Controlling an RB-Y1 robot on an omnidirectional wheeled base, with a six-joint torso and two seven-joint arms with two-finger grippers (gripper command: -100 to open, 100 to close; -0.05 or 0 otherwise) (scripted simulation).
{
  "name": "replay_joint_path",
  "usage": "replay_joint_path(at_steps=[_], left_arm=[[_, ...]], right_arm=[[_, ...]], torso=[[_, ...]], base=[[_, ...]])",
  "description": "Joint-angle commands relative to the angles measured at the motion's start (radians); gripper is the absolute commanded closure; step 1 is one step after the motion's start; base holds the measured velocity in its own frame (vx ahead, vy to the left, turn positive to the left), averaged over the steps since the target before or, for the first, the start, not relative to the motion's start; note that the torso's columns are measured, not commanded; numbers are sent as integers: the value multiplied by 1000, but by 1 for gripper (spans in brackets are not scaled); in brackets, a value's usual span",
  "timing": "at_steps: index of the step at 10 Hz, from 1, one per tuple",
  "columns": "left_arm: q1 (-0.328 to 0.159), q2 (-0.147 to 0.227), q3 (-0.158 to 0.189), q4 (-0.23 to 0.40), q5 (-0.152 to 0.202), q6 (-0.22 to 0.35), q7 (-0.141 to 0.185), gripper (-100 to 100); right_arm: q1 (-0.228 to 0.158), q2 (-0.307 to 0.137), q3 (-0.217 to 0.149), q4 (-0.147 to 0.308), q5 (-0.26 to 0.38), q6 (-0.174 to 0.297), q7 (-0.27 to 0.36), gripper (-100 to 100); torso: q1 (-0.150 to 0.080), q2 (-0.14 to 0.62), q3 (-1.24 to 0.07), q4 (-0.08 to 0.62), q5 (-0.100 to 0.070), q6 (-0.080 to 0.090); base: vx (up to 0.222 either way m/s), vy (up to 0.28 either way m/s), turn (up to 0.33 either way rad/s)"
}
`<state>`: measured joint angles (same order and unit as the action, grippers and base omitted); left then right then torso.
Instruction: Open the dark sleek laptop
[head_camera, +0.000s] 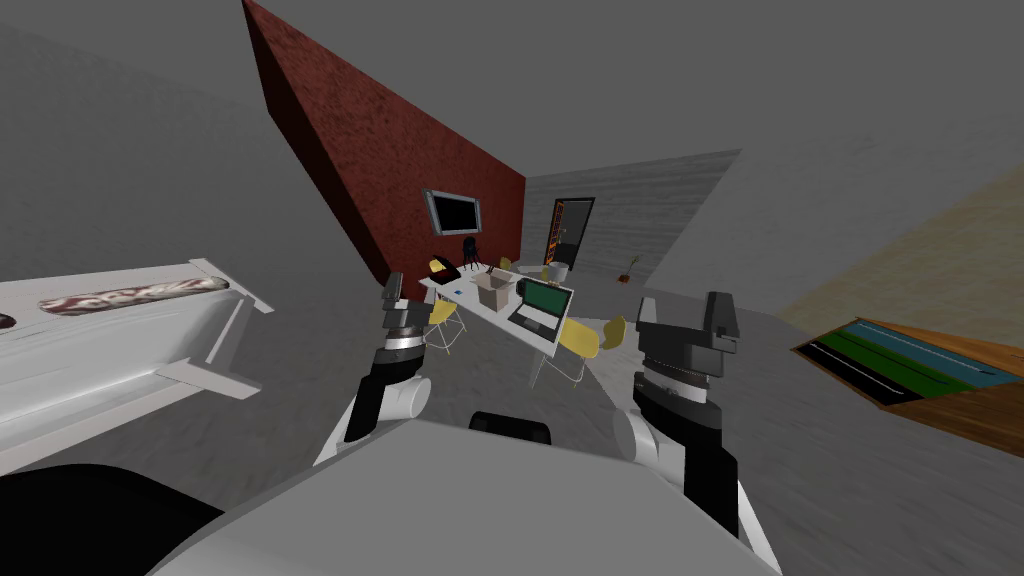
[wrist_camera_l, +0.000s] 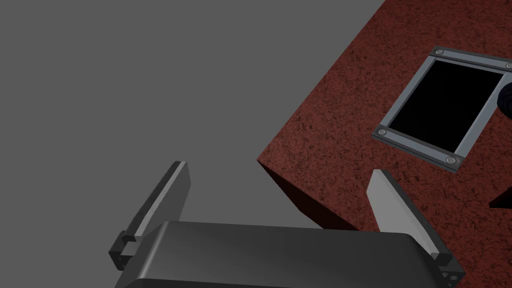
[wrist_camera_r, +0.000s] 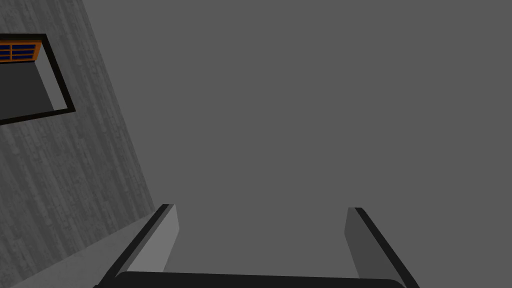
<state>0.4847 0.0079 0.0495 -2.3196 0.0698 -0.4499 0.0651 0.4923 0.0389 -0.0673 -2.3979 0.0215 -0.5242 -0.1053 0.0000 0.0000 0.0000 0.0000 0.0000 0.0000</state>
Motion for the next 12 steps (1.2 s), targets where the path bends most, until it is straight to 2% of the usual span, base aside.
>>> replay_joint_path(at_steps=[1, 9, 10, 12], left_arm=[[0, 0, 0, 0, 0, 0, 0, 0], [0, 0, 0, 0, 0, 0, 0, 0], [0, 0, 0, 0, 0, 0, 0, 0], [0, 0, 0, 0, 0, 0, 0, 0]], right_arm=[[0, 0, 0, 0, 0, 0, 0, 0], [0, 0, 0, 0, 0, 0, 0, 0], [3, -44, -2, 8, 9, 15, 3, -100], [11, -104, -5, 27, 29, 49, 11, -100]], torso=[[0, 40, -82, 41, 0, 0], [0, 618, -1234, 617, 0, 0], [0, 691, -1382, 691, 0, 0], [2, 734, -1471, 734, 1, 0]], base=[[0, 0, 0], [0, 0, 0], [8, 22, 8], [12, 53, 13]])
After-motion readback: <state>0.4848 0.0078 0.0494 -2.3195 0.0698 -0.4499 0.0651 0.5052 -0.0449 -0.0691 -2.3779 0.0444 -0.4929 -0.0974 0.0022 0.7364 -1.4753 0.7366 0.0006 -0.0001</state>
